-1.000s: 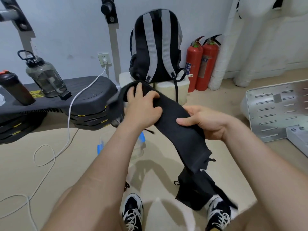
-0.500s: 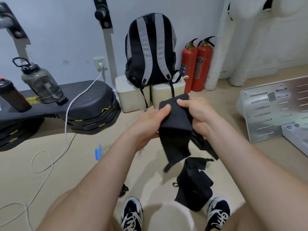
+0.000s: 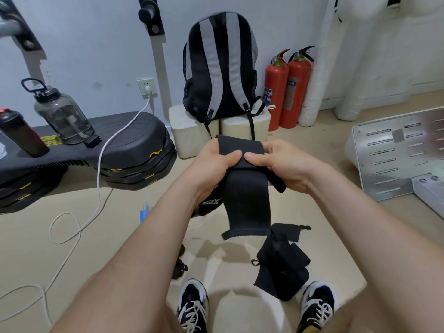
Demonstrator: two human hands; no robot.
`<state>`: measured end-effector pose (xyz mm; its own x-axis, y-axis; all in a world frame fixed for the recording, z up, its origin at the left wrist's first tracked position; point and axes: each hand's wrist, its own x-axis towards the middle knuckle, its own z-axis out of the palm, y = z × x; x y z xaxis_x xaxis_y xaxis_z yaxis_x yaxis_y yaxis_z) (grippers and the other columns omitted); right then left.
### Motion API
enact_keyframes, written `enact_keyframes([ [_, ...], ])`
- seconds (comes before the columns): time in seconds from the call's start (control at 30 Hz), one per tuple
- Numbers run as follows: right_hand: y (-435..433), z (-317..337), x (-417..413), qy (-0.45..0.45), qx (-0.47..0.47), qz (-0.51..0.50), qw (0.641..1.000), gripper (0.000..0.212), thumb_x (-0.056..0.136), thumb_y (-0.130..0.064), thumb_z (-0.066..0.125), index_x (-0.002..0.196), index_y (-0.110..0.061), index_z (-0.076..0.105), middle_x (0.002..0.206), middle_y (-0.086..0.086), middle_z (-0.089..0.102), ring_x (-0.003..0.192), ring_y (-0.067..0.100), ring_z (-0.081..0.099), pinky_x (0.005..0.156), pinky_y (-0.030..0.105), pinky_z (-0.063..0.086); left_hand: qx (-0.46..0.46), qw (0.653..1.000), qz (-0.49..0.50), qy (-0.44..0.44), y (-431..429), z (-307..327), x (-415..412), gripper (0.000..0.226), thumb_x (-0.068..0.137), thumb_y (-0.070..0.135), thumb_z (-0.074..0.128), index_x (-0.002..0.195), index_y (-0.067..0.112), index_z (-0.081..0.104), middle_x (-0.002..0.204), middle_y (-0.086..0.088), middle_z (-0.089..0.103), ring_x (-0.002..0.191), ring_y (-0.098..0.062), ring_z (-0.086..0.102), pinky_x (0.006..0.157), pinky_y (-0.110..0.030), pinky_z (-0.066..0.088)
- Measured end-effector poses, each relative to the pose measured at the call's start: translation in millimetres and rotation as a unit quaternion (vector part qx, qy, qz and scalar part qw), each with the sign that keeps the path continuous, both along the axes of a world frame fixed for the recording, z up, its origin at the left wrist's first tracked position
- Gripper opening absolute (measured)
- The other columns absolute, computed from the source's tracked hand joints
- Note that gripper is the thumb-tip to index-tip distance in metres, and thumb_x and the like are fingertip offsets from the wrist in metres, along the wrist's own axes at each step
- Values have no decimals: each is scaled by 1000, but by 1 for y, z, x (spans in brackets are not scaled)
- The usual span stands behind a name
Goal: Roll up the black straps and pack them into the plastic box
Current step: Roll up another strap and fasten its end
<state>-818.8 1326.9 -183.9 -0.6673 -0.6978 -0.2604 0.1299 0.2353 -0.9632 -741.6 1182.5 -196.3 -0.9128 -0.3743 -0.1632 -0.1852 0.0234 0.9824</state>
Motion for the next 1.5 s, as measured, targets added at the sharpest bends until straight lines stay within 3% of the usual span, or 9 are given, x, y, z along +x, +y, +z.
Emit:
enact_keyframes([
  [0.17,-6,-2,5,12,6,-14,1000,20,97,-26,64,80,-16,63,53,-7,56,44,4,44,39,17,26,-9,998,55,25,-3,3,1,28,98,14,59,125,12,59,114,-8,71,105,-25,69,89,-44,58],
  [0.37,-12,-3,6,64,38,-59,995,14,96,-24,66,92,-11,68,67,-3,68,53,4,58,43,17,38,17,995,99,-15,-7,-1,2,36,91,25,72,120,13,54,110,-11,70,98,-25,71,87,-45,59],
  [0.5,-21,-4,11,213,165,-71,960,29,103,-31,48,118,-7,55,114,8,65,104,23,63,93,43,52,24,995,88,-31,7,-12,-2,24,101,18,54,123,7,55,107,-13,70,94,-25,70,77,-38,59],
  [0.63,-27,-2,17,243,224,-37,943,42,106,-27,35,139,0,32,124,10,50,117,28,52,98,39,44,14,994,98,-36,16,-14,-3,21,102,12,43,118,12,57,108,-11,68,98,-25,68,85,-41,58],
  [0.73,-22,-3,14,196,166,-75,964,34,104,-28,45,130,-6,43,122,2,55,109,22,57,87,36,48,6,994,104,-14,18,-11,-2,32,100,18,47,132,13,51,119,-9,66,106,-25,66,94,-47,55],
  [0.93,-16,-9,8,90,-38,-212,972,52,85,-20,75,119,-38,40,107,16,65,89,31,69,74,44,60,115,977,157,86,14,1,-2,34,95,2,61,119,23,48,98,-11,71,77,-20,68,59,-30,56],
  [1.17,-1,8,8,-157,-78,-29,984,31,102,-3,45,99,-17,72,73,2,62,43,9,40,31,11,19,7,988,110,106,0,4,3,18,94,2,61,90,18,69,82,1,67,70,-8,61,58,-18,48],
  [1.3,-2,9,13,-199,-81,-21,976,38,102,0,42,112,-20,74,98,6,66,51,12,58,43,20,52,-13,994,78,80,-6,7,8,16,98,8,58,96,17,71,92,-5,68,82,-15,62,68,-25,52],
  [1.5,-5,8,16,-212,-144,-121,959,40,101,10,36,107,-9,70,124,16,59,106,33,64,56,33,61,17,999,-30,26,-16,13,22,23,103,16,50,115,32,62,97,-11,69,83,-21,65,72,-38,53],
])
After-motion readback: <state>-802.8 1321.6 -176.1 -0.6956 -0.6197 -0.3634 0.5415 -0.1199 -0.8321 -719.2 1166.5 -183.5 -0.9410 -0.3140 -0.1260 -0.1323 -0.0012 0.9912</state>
